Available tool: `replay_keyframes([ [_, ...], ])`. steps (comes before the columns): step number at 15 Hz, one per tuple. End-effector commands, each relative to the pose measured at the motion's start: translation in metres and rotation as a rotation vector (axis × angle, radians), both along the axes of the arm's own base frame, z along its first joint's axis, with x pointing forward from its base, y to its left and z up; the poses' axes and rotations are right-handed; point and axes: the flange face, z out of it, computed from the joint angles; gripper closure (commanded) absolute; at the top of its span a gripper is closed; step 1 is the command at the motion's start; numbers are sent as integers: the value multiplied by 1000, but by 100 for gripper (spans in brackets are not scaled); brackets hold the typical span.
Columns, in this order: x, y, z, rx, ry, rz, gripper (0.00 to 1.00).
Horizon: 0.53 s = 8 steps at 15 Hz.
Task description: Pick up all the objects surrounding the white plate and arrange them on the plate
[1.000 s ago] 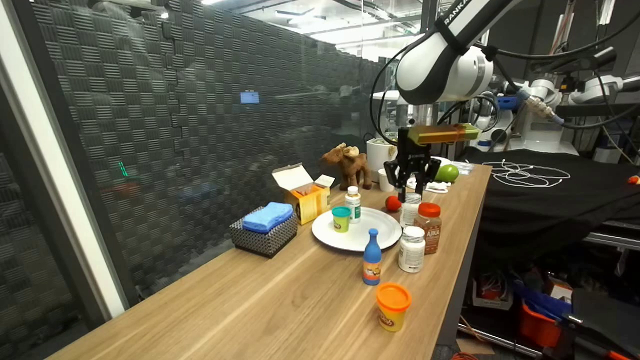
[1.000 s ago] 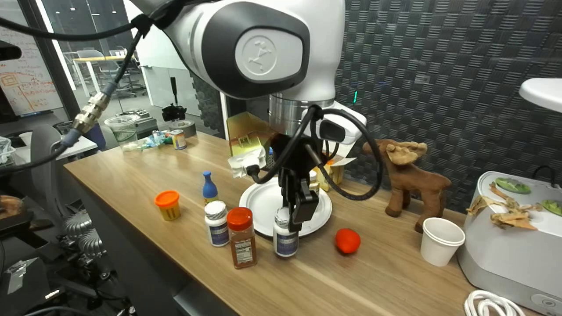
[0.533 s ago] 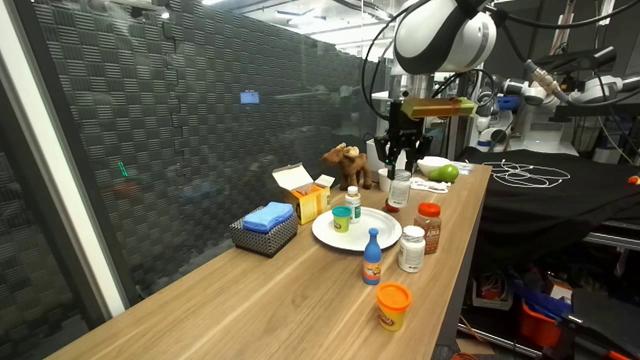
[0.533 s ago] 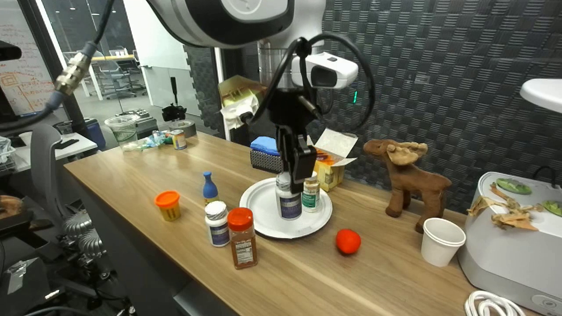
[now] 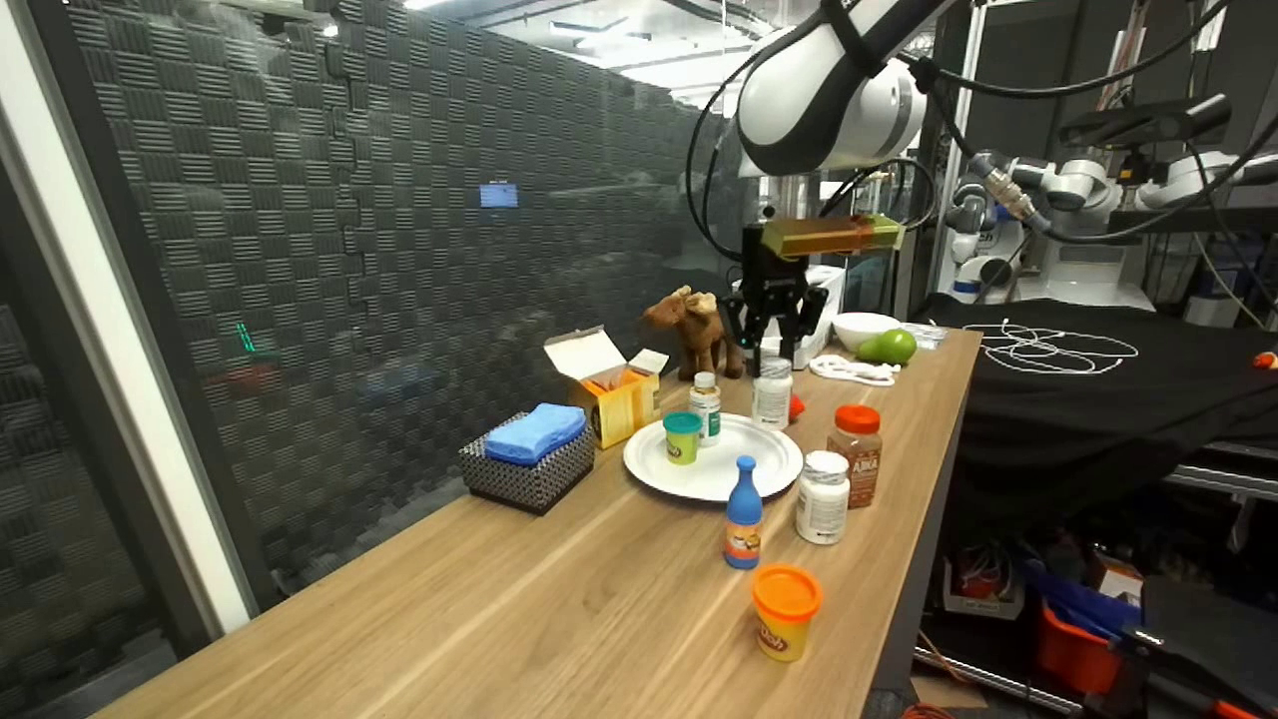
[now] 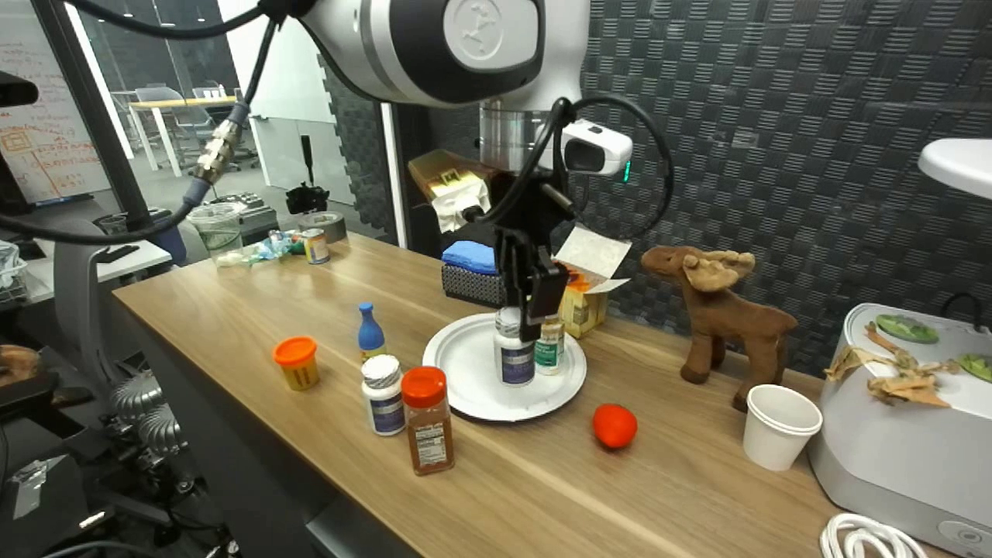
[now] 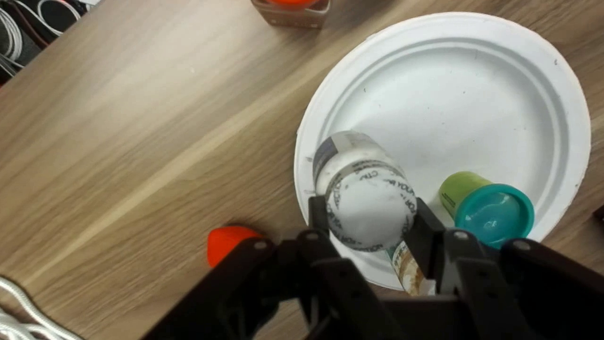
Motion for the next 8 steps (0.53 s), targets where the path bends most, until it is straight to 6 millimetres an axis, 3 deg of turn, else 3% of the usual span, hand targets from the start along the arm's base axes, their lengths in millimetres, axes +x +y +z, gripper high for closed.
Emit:
replay_keyframes([
  [1,25,-1,-9,9,6,35,81],
  [8,47,8,-26,11,-18,170,81],
])
